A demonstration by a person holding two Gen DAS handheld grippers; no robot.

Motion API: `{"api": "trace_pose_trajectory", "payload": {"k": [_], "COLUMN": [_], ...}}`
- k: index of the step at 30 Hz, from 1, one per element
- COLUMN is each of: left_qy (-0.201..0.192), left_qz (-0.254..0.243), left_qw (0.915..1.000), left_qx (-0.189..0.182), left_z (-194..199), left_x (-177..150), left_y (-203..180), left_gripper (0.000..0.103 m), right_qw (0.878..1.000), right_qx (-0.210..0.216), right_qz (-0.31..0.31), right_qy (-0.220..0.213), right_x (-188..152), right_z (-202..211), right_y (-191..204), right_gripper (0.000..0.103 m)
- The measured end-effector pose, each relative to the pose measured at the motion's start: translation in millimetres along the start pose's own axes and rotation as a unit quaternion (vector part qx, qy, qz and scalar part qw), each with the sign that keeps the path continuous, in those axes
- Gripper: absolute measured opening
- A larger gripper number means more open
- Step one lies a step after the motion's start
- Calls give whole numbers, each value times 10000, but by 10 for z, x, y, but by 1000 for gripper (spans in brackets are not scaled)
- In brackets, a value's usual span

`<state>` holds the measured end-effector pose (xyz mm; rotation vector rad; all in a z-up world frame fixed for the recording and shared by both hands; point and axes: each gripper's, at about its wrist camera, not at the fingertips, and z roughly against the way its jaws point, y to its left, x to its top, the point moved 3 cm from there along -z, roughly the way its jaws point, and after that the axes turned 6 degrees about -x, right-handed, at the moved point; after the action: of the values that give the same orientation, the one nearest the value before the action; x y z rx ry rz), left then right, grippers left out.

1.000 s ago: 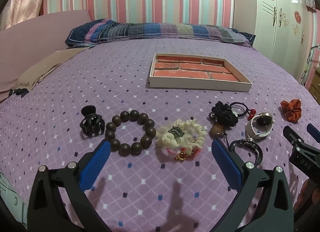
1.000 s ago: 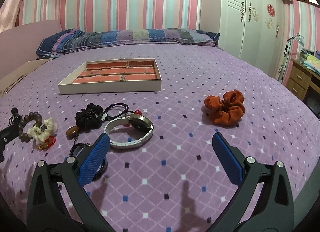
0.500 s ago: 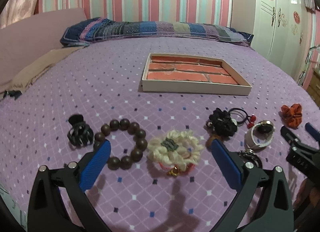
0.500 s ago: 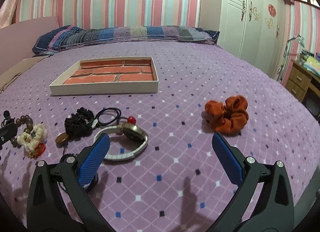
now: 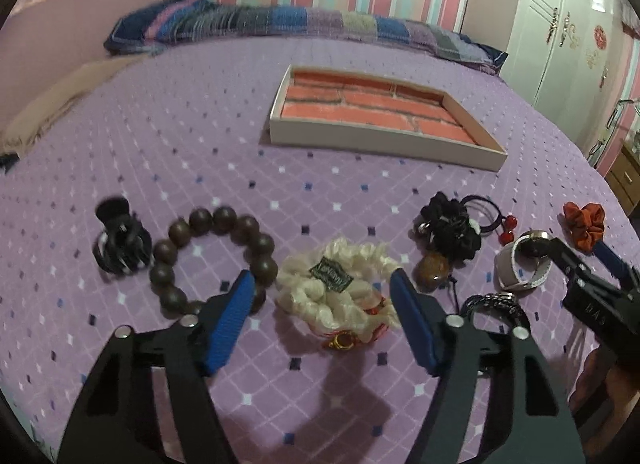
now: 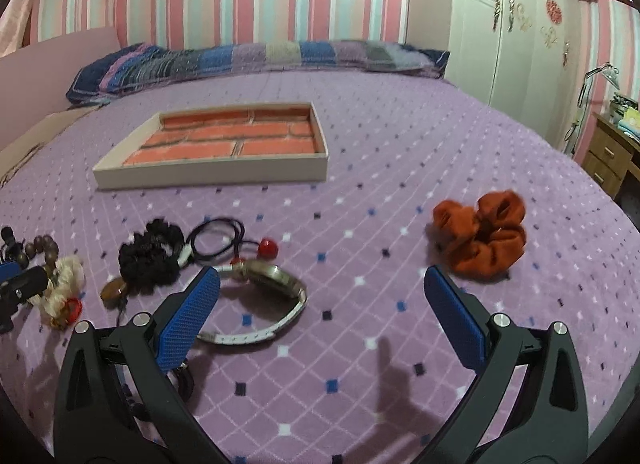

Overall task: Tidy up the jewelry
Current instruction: 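Grasp the cream scrunchie with the left tool while the right tool grasps the silver watch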

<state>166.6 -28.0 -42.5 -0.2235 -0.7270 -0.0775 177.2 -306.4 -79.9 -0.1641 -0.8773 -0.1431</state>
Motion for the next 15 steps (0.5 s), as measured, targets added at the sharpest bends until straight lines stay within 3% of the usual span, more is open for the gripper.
{"api": "trace_pose_trajectory", "payload": {"k": [3, 5, 15], "left_qy": [167, 245, 437], "left_qz": [70, 79, 186], "left_qw": [9998, 9996, 9985], "left_qx": [-48, -118, -256], "left_z": [-83, -122, -228], "left_x": [-36, -55, -84], "left_y": [21, 18, 39], "left_gripper": [67, 59, 48], "right_qw": [9999, 9996, 9977], "right_qx": [59, 96, 388], "right_qz": [29, 30, -92], "right_qy": [154, 252, 542], "right_x": [-55, -79, -161], "right_z": [-73, -120, -253], "right_y": [32, 37, 61], "right_gripper": [98, 94, 75]}}
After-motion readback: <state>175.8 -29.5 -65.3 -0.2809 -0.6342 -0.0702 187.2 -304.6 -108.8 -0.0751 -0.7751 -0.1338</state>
